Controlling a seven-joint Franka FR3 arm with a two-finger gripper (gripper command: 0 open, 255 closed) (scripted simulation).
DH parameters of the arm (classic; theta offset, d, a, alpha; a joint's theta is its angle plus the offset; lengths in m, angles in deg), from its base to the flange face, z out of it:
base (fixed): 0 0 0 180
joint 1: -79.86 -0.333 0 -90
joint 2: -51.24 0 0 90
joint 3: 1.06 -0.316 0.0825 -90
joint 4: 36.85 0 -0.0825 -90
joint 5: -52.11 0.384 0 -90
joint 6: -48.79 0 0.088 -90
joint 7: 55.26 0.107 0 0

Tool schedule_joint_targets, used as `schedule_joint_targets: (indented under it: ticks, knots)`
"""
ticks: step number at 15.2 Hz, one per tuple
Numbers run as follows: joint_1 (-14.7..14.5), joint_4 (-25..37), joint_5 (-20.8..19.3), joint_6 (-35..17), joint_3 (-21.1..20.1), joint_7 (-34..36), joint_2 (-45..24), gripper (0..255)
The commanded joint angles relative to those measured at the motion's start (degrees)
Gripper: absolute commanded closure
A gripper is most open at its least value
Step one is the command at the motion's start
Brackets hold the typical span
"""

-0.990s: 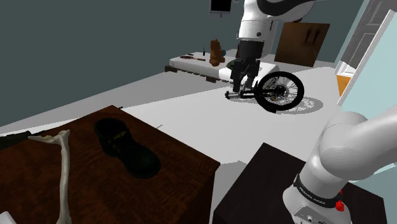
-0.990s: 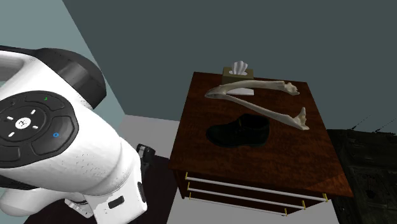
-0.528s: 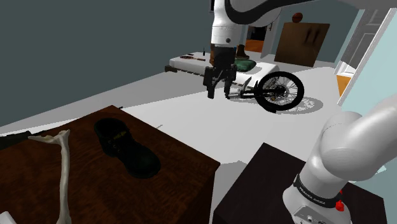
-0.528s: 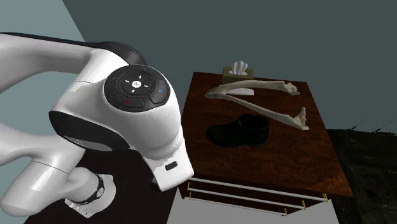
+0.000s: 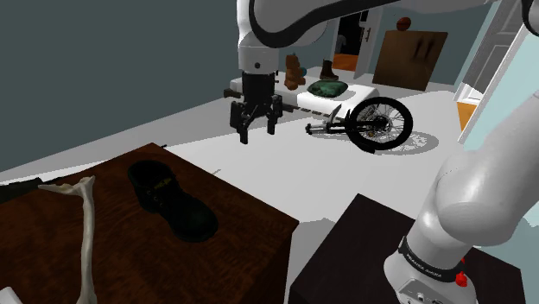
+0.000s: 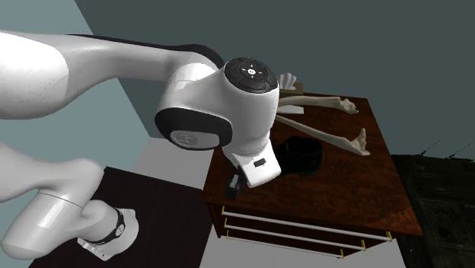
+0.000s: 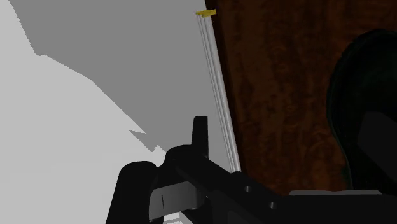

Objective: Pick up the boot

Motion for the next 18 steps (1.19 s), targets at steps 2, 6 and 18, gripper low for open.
schedule_joint_targets:
  ticks: [2, 6, 18]
  knots:
    - [-0.63, 5.02, -1.85, -1.39, -2.35, 4.11, -6.44, 0]
    - [-2.03, 13.34, -5.44, -1.62, -4.88, 9.84, -15.48, 0]
    - [-12.99, 51.74, -18.35, 7.81, -5.83, 23.18, -47.62, 0]
